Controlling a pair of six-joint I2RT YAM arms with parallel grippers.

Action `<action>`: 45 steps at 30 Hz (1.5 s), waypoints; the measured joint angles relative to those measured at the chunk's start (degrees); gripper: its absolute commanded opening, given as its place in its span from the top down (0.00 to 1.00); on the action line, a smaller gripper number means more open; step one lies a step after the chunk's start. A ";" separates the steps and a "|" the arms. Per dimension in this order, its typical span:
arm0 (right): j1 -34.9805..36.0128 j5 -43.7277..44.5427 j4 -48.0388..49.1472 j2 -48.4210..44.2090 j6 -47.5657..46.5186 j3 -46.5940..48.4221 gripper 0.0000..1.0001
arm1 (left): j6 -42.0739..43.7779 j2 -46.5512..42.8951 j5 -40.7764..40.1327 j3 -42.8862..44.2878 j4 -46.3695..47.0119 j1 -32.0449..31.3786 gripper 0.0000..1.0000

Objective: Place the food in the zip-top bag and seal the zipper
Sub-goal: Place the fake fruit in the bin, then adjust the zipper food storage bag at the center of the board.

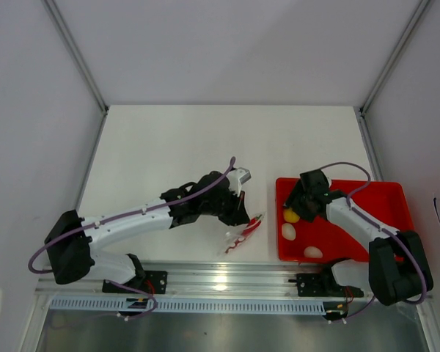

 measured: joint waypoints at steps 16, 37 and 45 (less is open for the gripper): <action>10.71 8.00 -11.39 -13.73 -0.09 5.90 0.01 | -0.02 0.83 -1.38 1.14 -0.61 0.00 0.99; 25.83 -0.28 -8.50 -19.06 15.39 7.76 0.27 | -1.07 0.24 -10.64 1.68 -1.86 0.00 0.99; 28.06 -0.24 -5.55 -13.81 16.76 7.80 0.36 | -1.09 -0.66 -10.67 1.68 -1.84 0.00 0.99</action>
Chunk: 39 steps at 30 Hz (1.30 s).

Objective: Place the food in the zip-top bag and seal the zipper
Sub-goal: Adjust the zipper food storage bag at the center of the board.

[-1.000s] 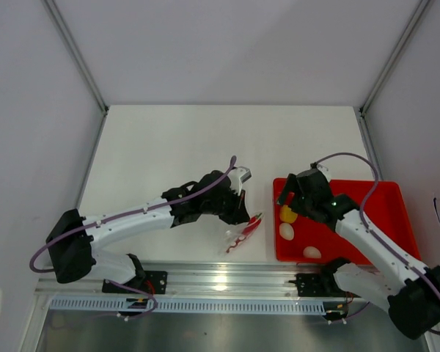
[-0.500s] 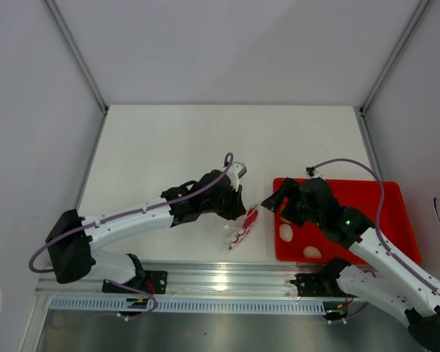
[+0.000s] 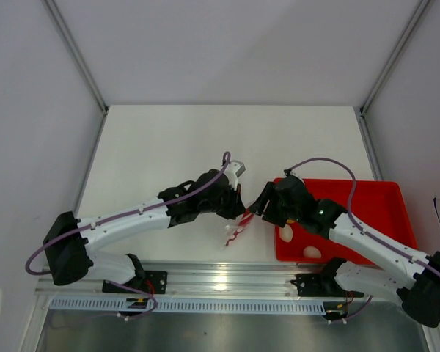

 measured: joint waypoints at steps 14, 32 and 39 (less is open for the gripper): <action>2.51 0.33 4.92 4.52 1.57 -2.54 0.87 | 0.63 -0.57 -3.08 0.00 -0.44 0.00 0.99; 3.45 4.17 5.44 2.43 0.63 -6.56 1.00 | 4.15 -3.80 -5.22 -0.35 -3.15 1.14 1.00; 3.41 6.32 3.91 6.14 -1.33 -7.13 1.00 | 3.93 -4.39 -5.27 -0.70 -3.98 1.90 0.99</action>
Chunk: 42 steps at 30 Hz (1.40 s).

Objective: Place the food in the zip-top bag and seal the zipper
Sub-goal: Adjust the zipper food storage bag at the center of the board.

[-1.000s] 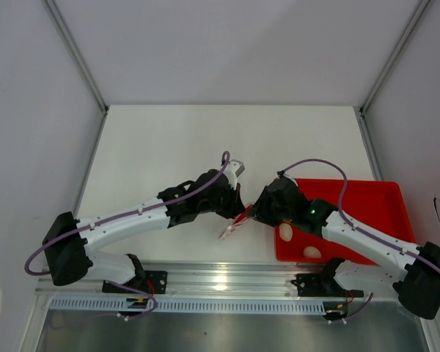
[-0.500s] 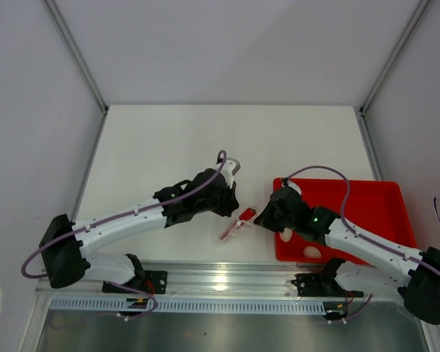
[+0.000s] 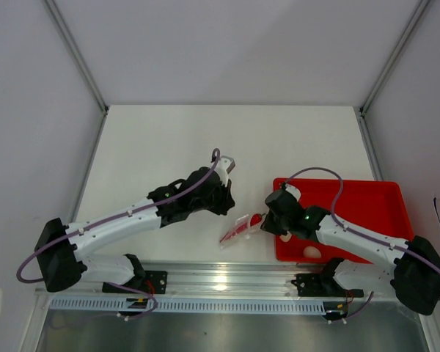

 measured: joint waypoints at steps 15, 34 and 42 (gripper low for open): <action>0.07 1.22 -3.74 -0.13 -3.54 0.07 0.98 | -2.34 2.47 6.60 -0.44 3.26 0.76 0.85; 0.15 0.72 -3.48 -4.02 -2.95 2.64 0.99 | -0.61 2.03 2.14 0.52 2.60 -9.07 0.54; 0.15 -0.28 -2.99 -4.02 -2.25 2.64 1.00 | 0.24 5.14 -1.99 1.03 2.32 -9.73 0.54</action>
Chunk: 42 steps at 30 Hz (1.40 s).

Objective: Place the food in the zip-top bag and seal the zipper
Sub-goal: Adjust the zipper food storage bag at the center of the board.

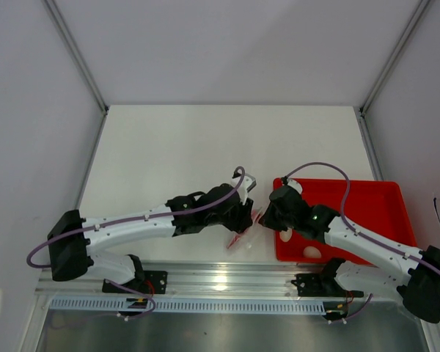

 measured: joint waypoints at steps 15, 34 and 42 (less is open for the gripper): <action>0.02 -0.31 0.35 0.13 0.35 0.00 1.00 | 0.00 0.44 -1.55 0.00 0.57 -1.38 0.48; 0.17 -0.68 0.76 0.33 1.42 0.00 1.00 | 0.48 5.99 -3.74 3.56 -0.46 -2.43 0.50; 0.17 -0.66 0.76 0.02 1.38 -0.15 1.00 | 0.74 6.82 -4.55 3.65 -2.40 -0.83 0.82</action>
